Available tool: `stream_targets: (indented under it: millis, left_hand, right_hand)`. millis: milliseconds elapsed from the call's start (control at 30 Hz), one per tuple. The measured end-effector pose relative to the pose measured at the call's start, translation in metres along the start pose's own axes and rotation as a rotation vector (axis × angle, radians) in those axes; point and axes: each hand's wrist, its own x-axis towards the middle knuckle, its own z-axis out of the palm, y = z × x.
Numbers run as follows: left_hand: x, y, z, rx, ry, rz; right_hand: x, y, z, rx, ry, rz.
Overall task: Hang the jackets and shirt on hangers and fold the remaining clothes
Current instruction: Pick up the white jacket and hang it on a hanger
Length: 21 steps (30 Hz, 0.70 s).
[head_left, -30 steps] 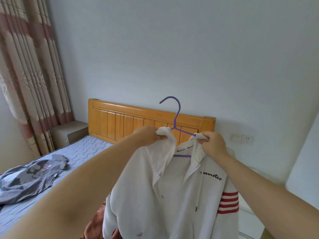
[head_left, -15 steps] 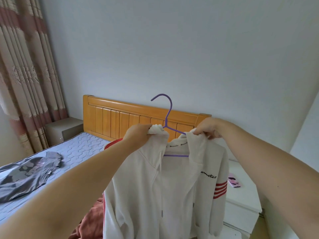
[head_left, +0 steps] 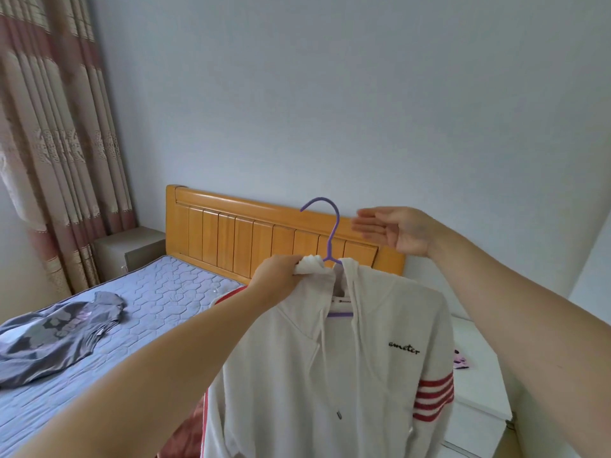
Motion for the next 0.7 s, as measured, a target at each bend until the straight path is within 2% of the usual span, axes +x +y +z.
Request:
stream_targets:
  millis: [33, 67, 100, 133, 200, 300, 333, 400, 433, 467, 500, 600, 667, 700]
  left_hand:
    - [0.000, -0.002, 0.001, -0.009, 0.009, 0.000]
    - [0.001, -0.003, 0.000, -0.035, 0.023, -0.006]
    - [0.002, -0.004, -0.001, -0.076, 0.040, -0.009]
    - [0.003, -0.004, -0.002, -0.113, 0.050, -0.013]
    - [0.005, -0.003, -0.006, -0.141, 0.073, -0.023]
    - [0.010, -0.001, -0.016, -0.275, -0.005, 0.012]
    - [0.011, -0.002, -0.022, -0.396, -0.103, 0.004]
    - [0.012, -0.006, -0.039, -0.887, -0.368, -0.093]
    - [0.015, -0.009, -0.045, -1.125, -0.448, -0.150]
    - [0.016, -0.010, -0.048, -1.244, -0.459, -0.194]
    - [0.018, -0.010, -0.049, -1.264, -0.447, -0.222]
    - [0.020, 0.000, -0.039, -1.147, -0.410, -0.272]
    - [0.024, 0.005, -0.031, -1.143, -0.280, -0.320]
    - [0.029, 0.005, -0.031, -1.193, -0.156, -0.345]
  right_hand:
    - [-0.001, 0.000, -0.006, -0.248, 0.054, -0.037]
    - [-0.002, 0.004, -0.007, -0.600, 0.095, -0.033]
    - [-0.002, 0.011, -0.006, -0.896, 0.061, -0.003]
    - [0.000, 0.021, -0.004, -1.043, 0.005, 0.027]
    - [0.002, 0.032, 0.007, -1.062, -0.028, -0.026]
    - [0.008, 0.040, 0.016, -1.016, 0.087, -0.202]
    - [0.009, 0.043, 0.015, -0.985, 0.126, -0.227]
    - [0.010, 0.050, 0.011, -0.955, 0.168, -0.235]
    - [0.009, 0.053, 0.011, -0.962, 0.167, -0.235]
    - [0.008, 0.055, 0.011, -0.971, 0.159, -0.243]
    - [0.007, 0.056, 0.013, -0.969, 0.144, -0.257]
    - [0.004, 0.061, 0.021, -0.939, 0.084, -0.281]
    - [0.000, 0.064, 0.028, -0.943, 0.025, -0.274]
    - [-0.001, 0.067, 0.030, -0.957, -0.006, -0.270]
